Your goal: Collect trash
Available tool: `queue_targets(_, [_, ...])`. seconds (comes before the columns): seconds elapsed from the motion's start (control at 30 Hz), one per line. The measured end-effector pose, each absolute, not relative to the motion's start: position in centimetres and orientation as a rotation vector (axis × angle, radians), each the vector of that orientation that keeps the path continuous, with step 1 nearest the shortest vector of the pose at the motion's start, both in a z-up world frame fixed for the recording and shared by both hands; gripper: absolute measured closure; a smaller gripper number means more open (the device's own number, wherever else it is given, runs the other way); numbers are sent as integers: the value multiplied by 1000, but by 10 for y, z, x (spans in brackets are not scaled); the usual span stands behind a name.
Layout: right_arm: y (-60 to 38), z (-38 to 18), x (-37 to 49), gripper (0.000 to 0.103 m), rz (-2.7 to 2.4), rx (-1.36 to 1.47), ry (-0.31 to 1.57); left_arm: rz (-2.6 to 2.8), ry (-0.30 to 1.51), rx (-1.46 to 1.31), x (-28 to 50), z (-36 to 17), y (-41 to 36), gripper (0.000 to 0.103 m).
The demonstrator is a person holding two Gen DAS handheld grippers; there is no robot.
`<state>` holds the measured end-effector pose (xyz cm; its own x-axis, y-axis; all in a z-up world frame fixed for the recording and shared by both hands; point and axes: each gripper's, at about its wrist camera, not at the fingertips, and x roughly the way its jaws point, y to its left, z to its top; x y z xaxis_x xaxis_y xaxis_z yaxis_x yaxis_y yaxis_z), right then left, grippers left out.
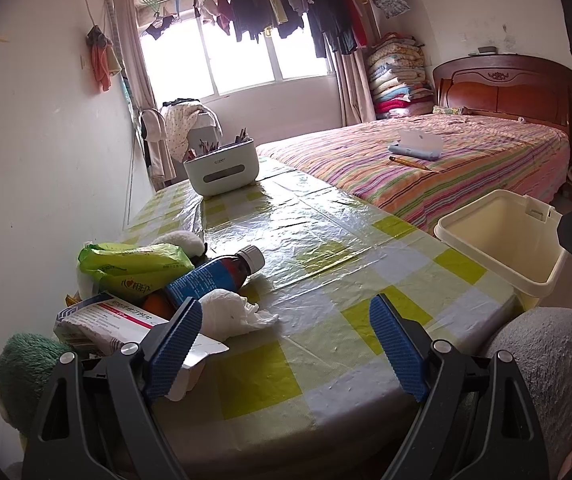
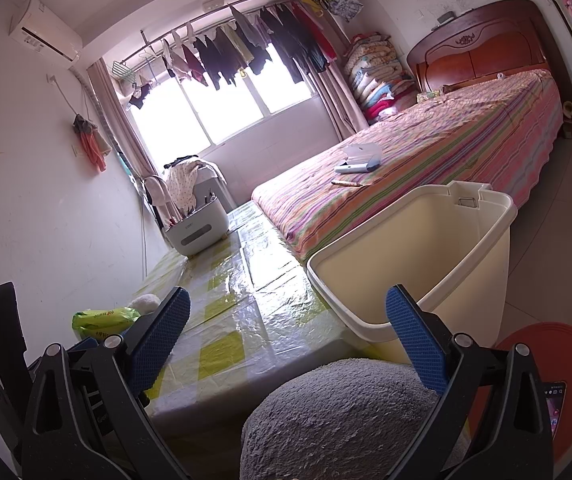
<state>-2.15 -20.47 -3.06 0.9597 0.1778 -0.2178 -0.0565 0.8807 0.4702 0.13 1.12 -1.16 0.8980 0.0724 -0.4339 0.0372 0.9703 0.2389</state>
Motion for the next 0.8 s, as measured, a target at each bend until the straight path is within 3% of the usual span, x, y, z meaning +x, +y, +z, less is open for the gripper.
queue_targets(0.8, [-211, -36, -34, 6, 151, 493, 194, 16, 370, 211, -12, -8, 17, 20])
